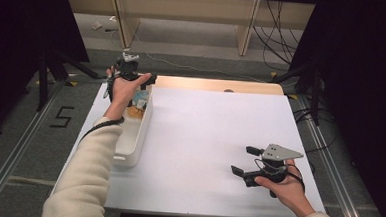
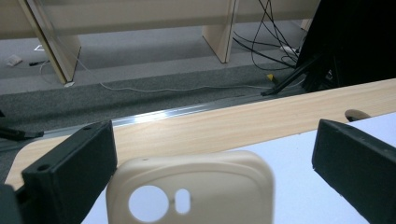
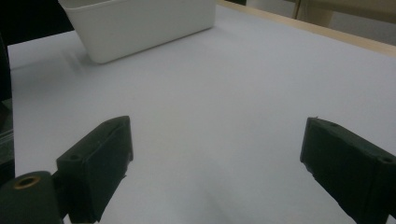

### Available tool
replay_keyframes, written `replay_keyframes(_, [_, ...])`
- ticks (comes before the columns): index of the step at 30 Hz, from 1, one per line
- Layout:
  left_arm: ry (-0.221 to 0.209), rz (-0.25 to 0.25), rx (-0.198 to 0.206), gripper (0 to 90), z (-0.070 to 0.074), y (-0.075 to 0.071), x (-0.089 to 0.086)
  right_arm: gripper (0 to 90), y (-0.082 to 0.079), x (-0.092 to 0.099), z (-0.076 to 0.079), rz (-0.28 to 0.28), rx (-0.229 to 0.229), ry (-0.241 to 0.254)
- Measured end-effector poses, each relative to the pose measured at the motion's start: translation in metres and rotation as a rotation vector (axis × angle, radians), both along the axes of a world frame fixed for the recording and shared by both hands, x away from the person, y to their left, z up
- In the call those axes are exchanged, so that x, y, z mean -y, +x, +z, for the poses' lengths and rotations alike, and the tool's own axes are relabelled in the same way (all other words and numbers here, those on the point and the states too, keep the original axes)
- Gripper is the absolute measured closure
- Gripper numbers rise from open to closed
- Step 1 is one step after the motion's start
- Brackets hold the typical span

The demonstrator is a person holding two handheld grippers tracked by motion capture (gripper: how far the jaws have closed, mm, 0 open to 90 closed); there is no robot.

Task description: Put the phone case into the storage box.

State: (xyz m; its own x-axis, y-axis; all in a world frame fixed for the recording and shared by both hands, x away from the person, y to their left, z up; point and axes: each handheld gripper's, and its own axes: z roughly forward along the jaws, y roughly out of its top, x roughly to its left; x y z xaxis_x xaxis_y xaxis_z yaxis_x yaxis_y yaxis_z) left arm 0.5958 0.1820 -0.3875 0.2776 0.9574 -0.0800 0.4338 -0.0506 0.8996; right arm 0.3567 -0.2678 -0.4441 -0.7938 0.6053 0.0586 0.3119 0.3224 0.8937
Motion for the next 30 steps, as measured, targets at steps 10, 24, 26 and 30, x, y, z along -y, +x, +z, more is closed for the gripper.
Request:
replay_keyframes(10, [0.005,-0.011,0.026,0.0,0.009,-0.003,0.005,10.2,0.000,0.000,0.000,-0.001,0.000,0.001])
replay_keyframes(24, [-0.016,-0.046,0.031,0.0,0.016,-0.018,0.010,10.2,0.000,0.000,0.000,-0.003,0.003,0.001])
replay_keyframes(26, [-0.025,-0.045,0.030,0.0,0.015,-0.021,0.009,10.2,0.000,0.000,0.000,-0.005,0.002,0.002])
replay_keyframes(30, [-0.032,-0.053,0.029,0.0,0.013,-0.027,0.007,10.2,0.000,-0.001,0.000,-0.001,0.002,0.001])
